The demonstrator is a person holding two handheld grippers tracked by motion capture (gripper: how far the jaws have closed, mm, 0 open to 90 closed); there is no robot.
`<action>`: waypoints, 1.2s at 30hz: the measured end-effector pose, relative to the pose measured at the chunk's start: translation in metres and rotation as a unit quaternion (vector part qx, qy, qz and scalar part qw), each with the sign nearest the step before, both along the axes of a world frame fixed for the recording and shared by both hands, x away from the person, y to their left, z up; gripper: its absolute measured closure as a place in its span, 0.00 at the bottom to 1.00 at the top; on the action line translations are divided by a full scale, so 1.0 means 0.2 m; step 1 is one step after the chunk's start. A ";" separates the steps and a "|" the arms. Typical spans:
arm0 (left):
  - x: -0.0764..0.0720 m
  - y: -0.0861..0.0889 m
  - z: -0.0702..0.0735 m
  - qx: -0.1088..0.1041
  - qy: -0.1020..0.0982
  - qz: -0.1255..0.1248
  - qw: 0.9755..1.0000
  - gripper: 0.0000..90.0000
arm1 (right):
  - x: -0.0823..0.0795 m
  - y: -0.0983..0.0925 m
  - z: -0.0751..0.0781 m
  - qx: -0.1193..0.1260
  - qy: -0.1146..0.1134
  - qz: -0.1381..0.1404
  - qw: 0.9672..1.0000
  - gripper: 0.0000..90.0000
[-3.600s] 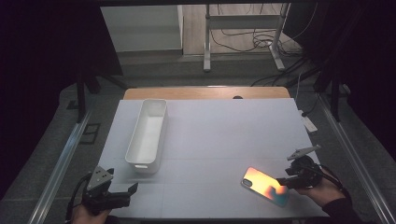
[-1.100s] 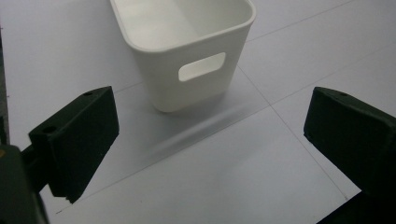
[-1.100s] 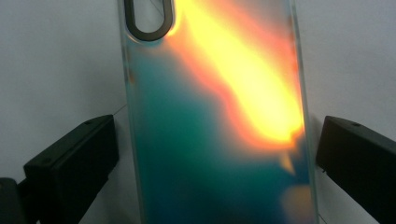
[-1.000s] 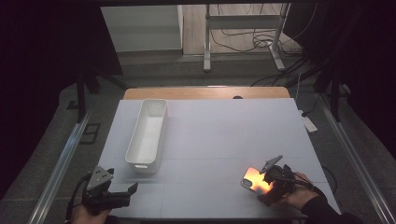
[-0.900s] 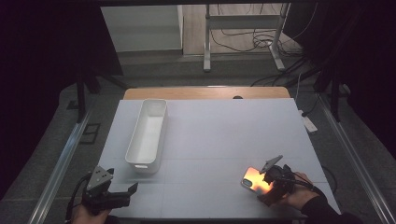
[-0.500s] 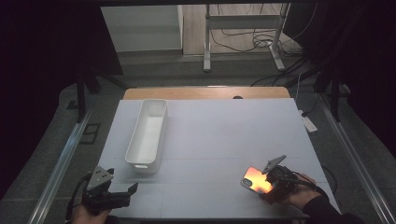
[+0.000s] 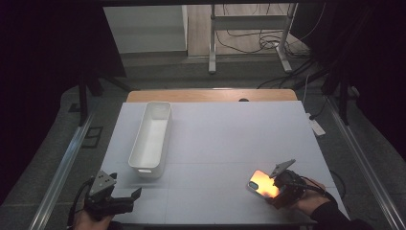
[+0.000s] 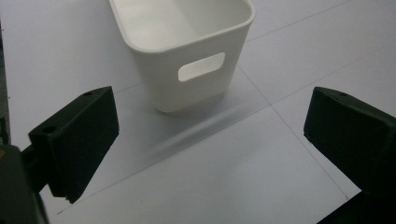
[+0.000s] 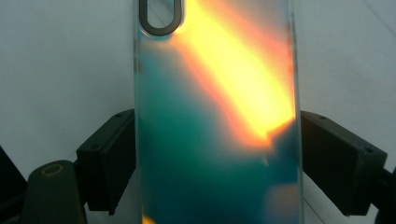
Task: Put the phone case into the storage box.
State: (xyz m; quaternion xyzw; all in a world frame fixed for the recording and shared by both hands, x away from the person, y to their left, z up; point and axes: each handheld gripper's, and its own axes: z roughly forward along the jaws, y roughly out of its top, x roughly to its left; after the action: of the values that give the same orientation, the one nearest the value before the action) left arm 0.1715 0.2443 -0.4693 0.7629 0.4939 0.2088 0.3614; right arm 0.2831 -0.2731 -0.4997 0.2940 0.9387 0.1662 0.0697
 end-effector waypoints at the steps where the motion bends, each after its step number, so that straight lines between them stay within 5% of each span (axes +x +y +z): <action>1: 0.00 0.00 0.00 -0.001 -0.001 -0.001 1.000 0.04 | 0.00 0.00 0.01 0.007 -0.001 0.000 1.000 0.18; 15: 0.01 0.01 0.00 -0.015 0.010 -0.022 1.000 0.04 | 0.00 0.00 0.08 0.064 -0.021 0.004 0.998 0.18; 25: 0.01 0.02 0.00 -0.022 0.007 -0.023 0.999 0.00 | 0.01 0.01 0.16 0.113 -0.039 0.005 0.993 0.18; 36: 0.03 0.01 0.03 -0.051 0.003 -0.027 0.998 0.00 | 0.01 0.04 0.22 0.154 -0.048 0.018 0.987 0.18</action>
State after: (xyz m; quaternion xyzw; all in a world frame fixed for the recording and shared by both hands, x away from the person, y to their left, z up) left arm 0.1770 0.2471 -0.4624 0.7572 0.4840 0.1707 0.4041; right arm 0.2844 -0.2643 -0.4554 0.2756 0.9027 0.3239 0.0651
